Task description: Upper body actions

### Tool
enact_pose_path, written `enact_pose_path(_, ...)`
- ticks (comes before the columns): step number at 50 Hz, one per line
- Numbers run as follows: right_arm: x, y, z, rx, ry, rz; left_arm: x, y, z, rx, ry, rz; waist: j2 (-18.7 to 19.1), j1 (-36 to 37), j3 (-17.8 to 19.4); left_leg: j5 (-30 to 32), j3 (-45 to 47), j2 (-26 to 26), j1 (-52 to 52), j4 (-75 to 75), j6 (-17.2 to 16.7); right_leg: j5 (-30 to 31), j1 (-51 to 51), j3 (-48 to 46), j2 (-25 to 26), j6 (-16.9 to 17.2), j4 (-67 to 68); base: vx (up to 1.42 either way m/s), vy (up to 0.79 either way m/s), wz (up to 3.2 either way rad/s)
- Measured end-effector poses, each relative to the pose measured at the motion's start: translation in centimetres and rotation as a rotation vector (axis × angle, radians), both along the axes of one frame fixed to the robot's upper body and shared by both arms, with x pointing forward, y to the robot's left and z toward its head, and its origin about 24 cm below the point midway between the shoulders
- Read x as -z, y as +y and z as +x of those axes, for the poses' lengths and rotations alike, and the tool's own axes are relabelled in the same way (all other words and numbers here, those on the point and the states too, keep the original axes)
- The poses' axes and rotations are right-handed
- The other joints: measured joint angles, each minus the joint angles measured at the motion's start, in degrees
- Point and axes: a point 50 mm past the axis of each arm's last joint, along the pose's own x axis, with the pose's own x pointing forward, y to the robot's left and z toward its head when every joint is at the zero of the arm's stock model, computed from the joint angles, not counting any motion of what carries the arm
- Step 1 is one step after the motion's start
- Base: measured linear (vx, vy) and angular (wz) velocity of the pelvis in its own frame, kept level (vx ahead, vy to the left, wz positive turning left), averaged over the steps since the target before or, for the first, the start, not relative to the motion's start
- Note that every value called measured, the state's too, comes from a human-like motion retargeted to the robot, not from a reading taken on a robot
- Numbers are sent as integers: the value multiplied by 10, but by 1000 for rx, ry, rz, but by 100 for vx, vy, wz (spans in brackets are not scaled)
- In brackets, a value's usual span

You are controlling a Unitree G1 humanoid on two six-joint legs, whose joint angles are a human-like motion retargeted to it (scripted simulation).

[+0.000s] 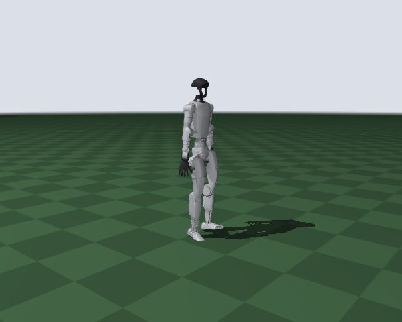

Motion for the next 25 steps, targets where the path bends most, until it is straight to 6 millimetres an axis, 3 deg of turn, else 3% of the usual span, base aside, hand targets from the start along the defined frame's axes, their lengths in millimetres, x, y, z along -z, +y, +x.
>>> enact_pose_path(8, 3, 17, 7, -111, -39, 22, 0, 1, 12, 45, -37, -8, 1, 1, 4, 0, 4, 2, 3, 2, 0, 1, 3, 2, 2, -3, -2, 0, 0, 0)
enact_pose_path(17, 3, 20, 10, -313, -33, -1, 0, 3, 4, 67, -6, -5, 5, -4, -1, 0, 4, 4, -4, 4, -2, 0, -2, 4, 1, -3, -1, 0, 0, 0)
enact_pose_path(25, 2, 10, 6, -233, -23, -27, -1, 3, -6, 56, 32, 6, 7, -12, -7, 1, 1, 3, -13, 5, -2, 0, -7, 1, -1, -2, -2, 0, 0, 0)
